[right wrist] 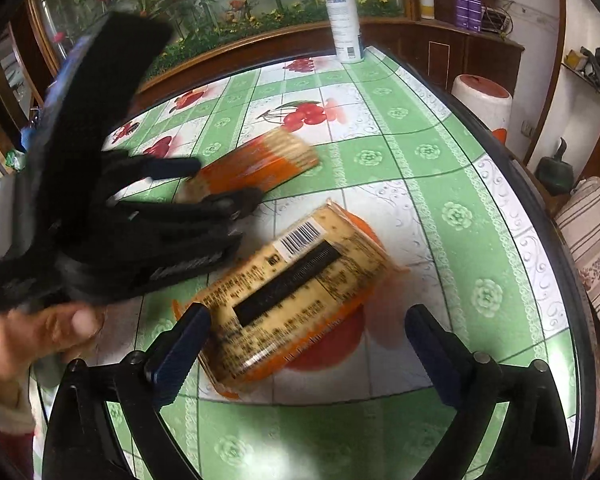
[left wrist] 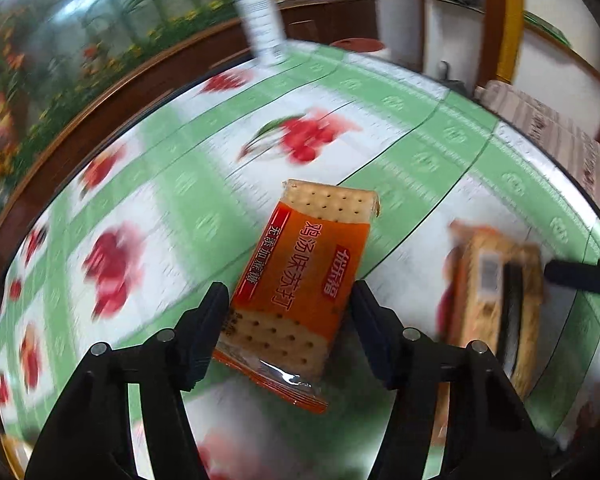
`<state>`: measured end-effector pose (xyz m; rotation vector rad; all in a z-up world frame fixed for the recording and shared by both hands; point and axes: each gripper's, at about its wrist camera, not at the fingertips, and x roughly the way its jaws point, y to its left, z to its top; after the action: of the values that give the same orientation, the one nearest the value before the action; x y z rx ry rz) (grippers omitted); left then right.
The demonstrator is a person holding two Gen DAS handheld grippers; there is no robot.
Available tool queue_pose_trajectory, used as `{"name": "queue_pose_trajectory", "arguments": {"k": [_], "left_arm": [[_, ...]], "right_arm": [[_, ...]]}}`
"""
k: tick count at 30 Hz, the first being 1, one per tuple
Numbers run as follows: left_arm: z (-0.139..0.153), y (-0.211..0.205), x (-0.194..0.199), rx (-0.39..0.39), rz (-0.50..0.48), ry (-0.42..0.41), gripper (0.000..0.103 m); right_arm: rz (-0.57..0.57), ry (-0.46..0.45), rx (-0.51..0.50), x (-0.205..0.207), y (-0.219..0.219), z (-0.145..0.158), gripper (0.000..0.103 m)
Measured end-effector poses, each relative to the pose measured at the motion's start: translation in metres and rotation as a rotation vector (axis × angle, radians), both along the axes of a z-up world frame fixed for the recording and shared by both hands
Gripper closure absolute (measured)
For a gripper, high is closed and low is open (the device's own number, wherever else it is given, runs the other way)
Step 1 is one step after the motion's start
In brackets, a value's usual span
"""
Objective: Organize snacks
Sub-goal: 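Grasp the orange chicken soda cracker pack with left tool while right tool grasps the tan cracker pack, then carry the orange pack with left tool while right tool lifts the tan pack toward the tray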
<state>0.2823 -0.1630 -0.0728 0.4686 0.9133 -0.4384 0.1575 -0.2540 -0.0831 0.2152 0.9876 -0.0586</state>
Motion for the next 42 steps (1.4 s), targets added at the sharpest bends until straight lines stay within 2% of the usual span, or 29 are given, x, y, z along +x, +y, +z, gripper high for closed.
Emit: {"name": "queue_pose_trajectory", "arguments": {"k": [4,8,9,11,14,16,18,24,27,30,34,38,40,42], "left_arm": [[0.001,0.042,-0.009,-0.014,0.192,0.005,0.042],[0.001,0.073,-0.026,-0.039,0.289,-0.003,0.042],[0.000,0.081,-0.030,-0.047,0.310,0.007,0.042],[-0.002,0.093,-0.041,-0.045,0.333,0.001,0.041],[-0.004,0.117,-0.055,-0.133,0.379,0.053,0.041],[-0.005,0.127,-0.066,-0.160,0.399,0.063,0.041],[-0.005,0.130,-0.079,-0.167,0.406,0.060,0.041],[-0.006,0.137,-0.111,-0.195,0.414,0.059,0.043],[-0.006,0.145,-0.119,-0.211,0.420,0.065,0.045],[-0.005,0.147,-0.114,-0.195,0.425,0.071,0.045],[-0.004,0.141,-0.103,-0.176,0.392,0.075,0.045],[-0.003,0.137,-0.091,-0.174,0.404,0.078,0.044],[-0.005,0.135,-0.081,-0.181,0.417,0.095,0.040],[-0.006,0.135,-0.075,-0.195,0.432,0.096,0.039]], "right_arm": [[0.010,0.017,-0.054,0.015,0.016,0.000,0.000],[0.041,0.074,-0.141,0.032,0.041,-0.012,0.000],[0.058,0.063,-0.164,0.033,0.047,-0.012,0.000],[0.052,0.062,-0.156,0.035,0.046,-0.013,0.000],[0.052,0.058,-0.158,0.036,0.039,-0.014,0.000],[0.070,0.054,-0.159,0.036,0.035,-0.014,0.000],[0.106,0.046,-0.161,0.033,0.038,-0.011,0.005],[0.205,0.015,-0.153,0.024,0.045,-0.007,0.027],[0.232,0.004,-0.147,0.016,0.047,-0.006,0.033],[0.233,-0.006,-0.136,0.010,0.045,-0.004,0.037],[0.231,0.006,-0.166,0.012,0.047,-0.005,0.035],[0.198,0.004,-0.172,0.014,0.042,-0.008,0.020],[0.176,0.009,-0.177,0.016,0.039,-0.009,0.014],[0.162,0.008,-0.153,0.019,0.034,-0.009,0.013]]}}
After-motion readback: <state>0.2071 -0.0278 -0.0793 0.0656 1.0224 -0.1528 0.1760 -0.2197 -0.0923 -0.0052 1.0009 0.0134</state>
